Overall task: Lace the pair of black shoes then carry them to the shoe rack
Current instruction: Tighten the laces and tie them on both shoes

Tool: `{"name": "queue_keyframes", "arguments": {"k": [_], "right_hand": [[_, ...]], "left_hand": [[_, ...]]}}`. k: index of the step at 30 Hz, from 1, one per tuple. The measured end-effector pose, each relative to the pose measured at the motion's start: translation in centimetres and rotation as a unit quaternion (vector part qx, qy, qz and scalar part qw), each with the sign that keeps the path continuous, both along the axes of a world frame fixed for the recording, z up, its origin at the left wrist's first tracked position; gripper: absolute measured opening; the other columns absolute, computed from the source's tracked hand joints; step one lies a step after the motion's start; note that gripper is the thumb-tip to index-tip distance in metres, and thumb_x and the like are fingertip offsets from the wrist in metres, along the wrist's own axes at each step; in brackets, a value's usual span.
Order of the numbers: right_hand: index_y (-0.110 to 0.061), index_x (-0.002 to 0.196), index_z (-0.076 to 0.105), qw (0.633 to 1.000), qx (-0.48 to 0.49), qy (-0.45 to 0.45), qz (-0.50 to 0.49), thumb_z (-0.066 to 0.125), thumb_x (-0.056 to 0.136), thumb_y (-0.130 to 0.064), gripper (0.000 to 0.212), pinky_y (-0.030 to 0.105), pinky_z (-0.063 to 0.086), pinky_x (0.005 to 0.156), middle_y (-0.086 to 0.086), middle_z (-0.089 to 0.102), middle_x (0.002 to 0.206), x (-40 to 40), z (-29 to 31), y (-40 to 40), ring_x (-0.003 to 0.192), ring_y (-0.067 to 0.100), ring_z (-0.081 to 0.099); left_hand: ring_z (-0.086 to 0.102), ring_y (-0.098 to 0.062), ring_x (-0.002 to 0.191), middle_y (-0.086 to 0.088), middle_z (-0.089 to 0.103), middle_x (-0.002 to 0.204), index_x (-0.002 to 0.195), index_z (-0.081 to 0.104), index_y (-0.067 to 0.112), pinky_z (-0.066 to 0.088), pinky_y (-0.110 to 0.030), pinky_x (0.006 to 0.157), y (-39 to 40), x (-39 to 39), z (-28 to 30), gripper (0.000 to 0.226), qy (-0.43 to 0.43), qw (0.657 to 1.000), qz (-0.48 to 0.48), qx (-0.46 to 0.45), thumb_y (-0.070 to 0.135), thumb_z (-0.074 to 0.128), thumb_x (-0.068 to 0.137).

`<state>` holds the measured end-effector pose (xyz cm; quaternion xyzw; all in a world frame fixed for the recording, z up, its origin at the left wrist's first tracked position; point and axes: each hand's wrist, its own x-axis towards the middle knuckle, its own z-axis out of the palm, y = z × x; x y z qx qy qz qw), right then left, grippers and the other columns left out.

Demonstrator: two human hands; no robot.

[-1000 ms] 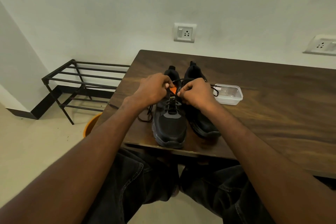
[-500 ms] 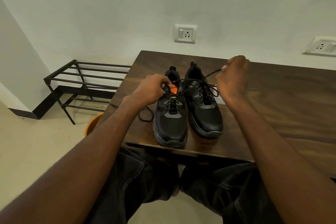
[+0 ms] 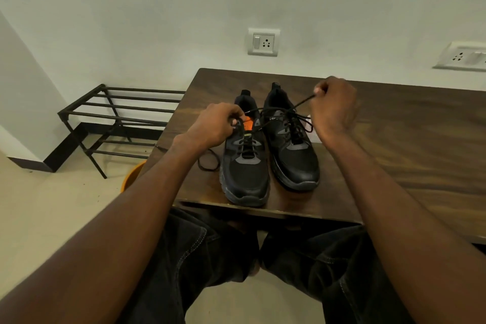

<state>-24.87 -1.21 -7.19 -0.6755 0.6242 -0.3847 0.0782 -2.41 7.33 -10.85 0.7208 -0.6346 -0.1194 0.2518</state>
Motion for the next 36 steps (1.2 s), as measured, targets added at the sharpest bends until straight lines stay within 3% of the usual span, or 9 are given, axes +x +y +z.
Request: {"name": "queue_keyframes", "arguments": {"k": [4,8,12,15,24,28,30,32,36], "right_hand": [[-0.017,0.128,0.069,0.988,0.003,0.070,0.137,0.064,0.101,-0.016,0.027,0.026,0.042,0.091,0.000,0.063,0.133,1.1,-0.6,1.7,0.116,0.021,0.063],[-0.026,0.118,0.074,0.957,0.100,0.137,0.237,0.071,0.097,-0.034,0.023,0.042,0.056,0.094,0.000,0.072,0.115,4.0,-2.0,2.9,0.106,0.022,0.067],[-0.028,0.106,0.079,0.938,0.132,0.191,0.257,0.070,0.097,-0.032,0.013,0.047,0.060,0.089,0.002,0.075,0.103,4.6,-2.9,3.1,0.097,0.023,0.070],[-0.030,0.108,0.079,0.936,0.132,0.190,0.264,0.069,0.098,-0.029,0.015,0.047,0.059,0.091,0.001,0.076,0.106,4.5,-3.0,2.9,0.099,0.022,0.069],[-0.032,0.121,0.074,0.926,0.156,0.237,0.247,0.065,0.098,-0.025,0.026,0.045,0.060,0.088,0.002,0.074,0.111,4.4,-2.2,2.7,0.101,0.024,0.069],[-0.024,0.105,0.078,0.918,0.233,0.026,0.320,0.070,0.098,-0.021,0.011,0.027,0.056,0.078,-0.002,0.079,0.080,3.7,-0.1,2.8,0.078,0.004,0.074],[-0.014,0.103,0.079,0.887,0.271,-0.111,0.356,0.073,0.097,-0.017,0.009,0.016,0.048,0.059,0.002,0.080,0.081,3.3,1.5,3.4,0.062,0.002,0.069],[-0.010,0.106,0.079,0.854,0.293,-0.210,0.375,0.075,0.095,-0.017,0.014,0.015,0.039,0.045,0.007,0.080,0.089,3.3,2.4,3.9,0.052,0.003,0.058],[-0.011,0.110,0.078,0.833,0.292,-0.296,0.365,0.078,0.093,-0.019,0.019,0.019,0.040,0.042,0.003,0.078,0.086,3.9,2.4,4.1,0.057,0.008,0.059]], "left_hand": [[0.061,-0.019,0.110,-0.002,0.067,0.120,0.120,0.070,0.021,0.052,-0.038,0.095,-0.1,0.2,0.1,0.032,-0.022,1.000,-0.009,0.001,0.003,0.061,0.096],[0.058,-0.019,0.108,-0.004,0.060,0.119,0.126,0.061,0.016,0.049,-0.035,0.092,0.0,0.1,-0.3,0.033,-0.029,0.999,0.020,-0.001,0.009,0.068,0.095],[0.061,-0.017,0.089,0.000,0.064,0.094,0.102,0.061,0.019,0.050,-0.034,0.076,0.5,0.4,-0.5,0.006,-0.015,0.998,0.043,0.053,0.023,0.065,0.100],[0.061,-0.012,0.080,0.001,0.064,0.086,0.088,0.060,0.024,0.045,-0.028,0.066,1.0,0.4,-0.6,0.013,-0.014,0.997,0.021,0.071,0.025,0.065,0.100],[0.062,-0.015,0.080,-0.001,0.065,0.089,0.092,0.059,0.023,0.045,-0.028,0.064,0.9,0.1,-0.3,0.010,-0.017,0.996,0.028,0.078,0.026,0.062,0.101],[0.059,-0.012,0.071,0.001,0.065,0.080,0.091,0.064,0.017,0.043,-0.028,0.060,1.2,0.5,0.6,0.023,0.017,0.996,0.080,-0.029,0.038,0.061,0.102],[0.067,-0.014,0.066,-0.004,0.072,0.076,0.090,0.068,0.011,0.054,-0.032,0.062,1.4,0.3,1.3,0.036,0.126,0.986,0.078,-0.072,0.039,0.054,0.106],[0.072,-0.017,0.067,-0.013,0.076,0.080,0.098,0.071,0.001,0.057,-0.028,0.063,1.8,-0.7,2.4,0.050,0.279,0.956,0.055,-0.076,0.041,0.044,0.110],[0.077,-0.029,0.091,-0.021,0.077,0.101,0.121,0.064,0.002,0.058,-0.031,0.072,2.2,-2.6,3.6,0.074,0.511,0.860,0.002,0.013,0.062,0.022,0.107]]}}
